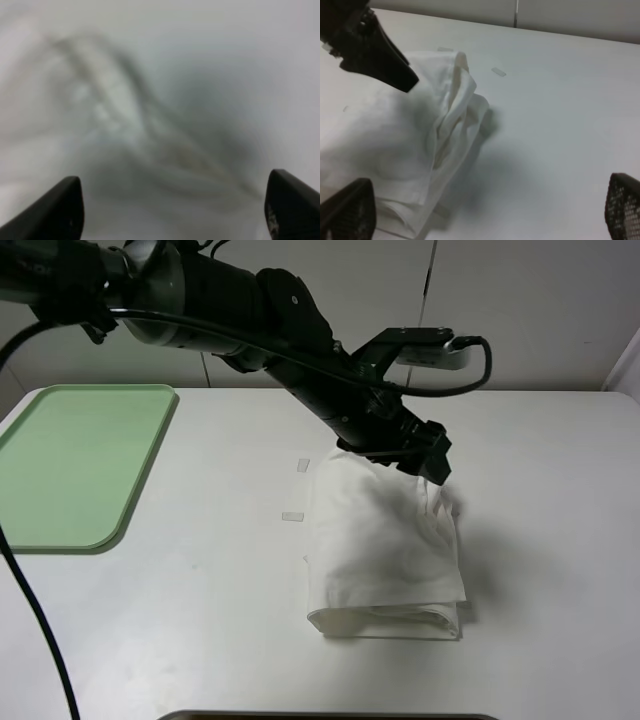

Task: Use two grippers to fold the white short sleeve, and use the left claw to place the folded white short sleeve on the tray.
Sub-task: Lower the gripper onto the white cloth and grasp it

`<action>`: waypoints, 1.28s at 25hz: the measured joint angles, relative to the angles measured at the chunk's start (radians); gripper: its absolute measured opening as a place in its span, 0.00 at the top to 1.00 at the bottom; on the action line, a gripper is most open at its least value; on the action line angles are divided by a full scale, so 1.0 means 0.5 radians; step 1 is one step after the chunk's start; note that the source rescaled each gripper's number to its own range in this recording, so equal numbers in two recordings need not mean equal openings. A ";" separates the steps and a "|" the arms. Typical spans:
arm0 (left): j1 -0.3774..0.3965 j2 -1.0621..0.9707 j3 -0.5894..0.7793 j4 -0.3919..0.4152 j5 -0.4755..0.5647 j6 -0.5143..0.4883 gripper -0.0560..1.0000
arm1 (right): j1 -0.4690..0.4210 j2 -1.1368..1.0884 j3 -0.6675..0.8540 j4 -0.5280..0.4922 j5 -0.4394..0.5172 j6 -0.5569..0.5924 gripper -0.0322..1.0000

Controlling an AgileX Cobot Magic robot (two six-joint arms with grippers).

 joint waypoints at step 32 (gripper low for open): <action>0.636 -0.378 1.021 0.139 -0.067 0.124 0.07 | 0.000 0.000 0.000 0.000 0.000 0.006 0.00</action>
